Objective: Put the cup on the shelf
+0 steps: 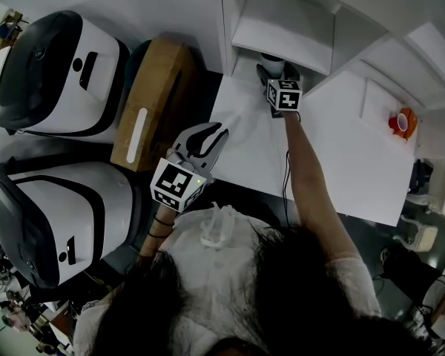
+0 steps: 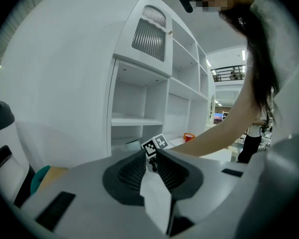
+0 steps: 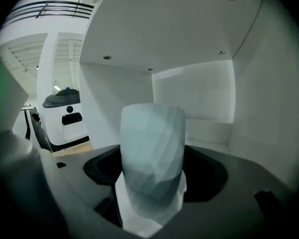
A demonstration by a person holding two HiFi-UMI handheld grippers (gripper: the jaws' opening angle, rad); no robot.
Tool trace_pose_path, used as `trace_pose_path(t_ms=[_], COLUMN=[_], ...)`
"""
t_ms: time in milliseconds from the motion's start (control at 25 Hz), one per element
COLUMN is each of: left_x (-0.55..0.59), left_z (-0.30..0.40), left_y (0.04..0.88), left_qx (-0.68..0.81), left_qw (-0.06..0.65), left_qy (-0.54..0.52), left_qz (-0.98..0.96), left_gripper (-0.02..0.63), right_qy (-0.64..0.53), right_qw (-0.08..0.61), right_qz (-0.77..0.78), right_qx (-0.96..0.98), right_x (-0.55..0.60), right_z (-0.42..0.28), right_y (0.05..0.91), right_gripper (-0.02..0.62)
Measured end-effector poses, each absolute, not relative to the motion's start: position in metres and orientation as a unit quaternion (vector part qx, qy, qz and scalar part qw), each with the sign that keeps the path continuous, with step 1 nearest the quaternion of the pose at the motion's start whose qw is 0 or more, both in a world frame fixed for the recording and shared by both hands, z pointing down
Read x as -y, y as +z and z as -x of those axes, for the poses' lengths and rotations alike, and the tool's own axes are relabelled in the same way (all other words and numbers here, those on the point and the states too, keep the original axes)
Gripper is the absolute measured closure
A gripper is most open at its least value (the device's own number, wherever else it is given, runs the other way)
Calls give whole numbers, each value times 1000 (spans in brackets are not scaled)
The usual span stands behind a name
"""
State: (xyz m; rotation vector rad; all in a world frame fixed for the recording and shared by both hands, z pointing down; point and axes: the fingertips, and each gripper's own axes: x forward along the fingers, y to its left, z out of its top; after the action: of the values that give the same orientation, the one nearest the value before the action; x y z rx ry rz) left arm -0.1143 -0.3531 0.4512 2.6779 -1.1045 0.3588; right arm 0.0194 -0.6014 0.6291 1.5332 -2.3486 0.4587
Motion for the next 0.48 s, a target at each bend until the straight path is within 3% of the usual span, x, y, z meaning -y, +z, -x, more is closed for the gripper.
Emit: trace_pose_path(t_ms=[480], left_x=[343], left_z=[129], left_y=[460], left_qx=[389], left_qw=[118], left_qy=[145], left_qz=[-902], left_gripper=[531], right_qy=[152], right_qw=[147], right_qz=[-543], right_qx=[813], right_x=[625], right_z=[-16], right_y=[626], right_gripper=[256])
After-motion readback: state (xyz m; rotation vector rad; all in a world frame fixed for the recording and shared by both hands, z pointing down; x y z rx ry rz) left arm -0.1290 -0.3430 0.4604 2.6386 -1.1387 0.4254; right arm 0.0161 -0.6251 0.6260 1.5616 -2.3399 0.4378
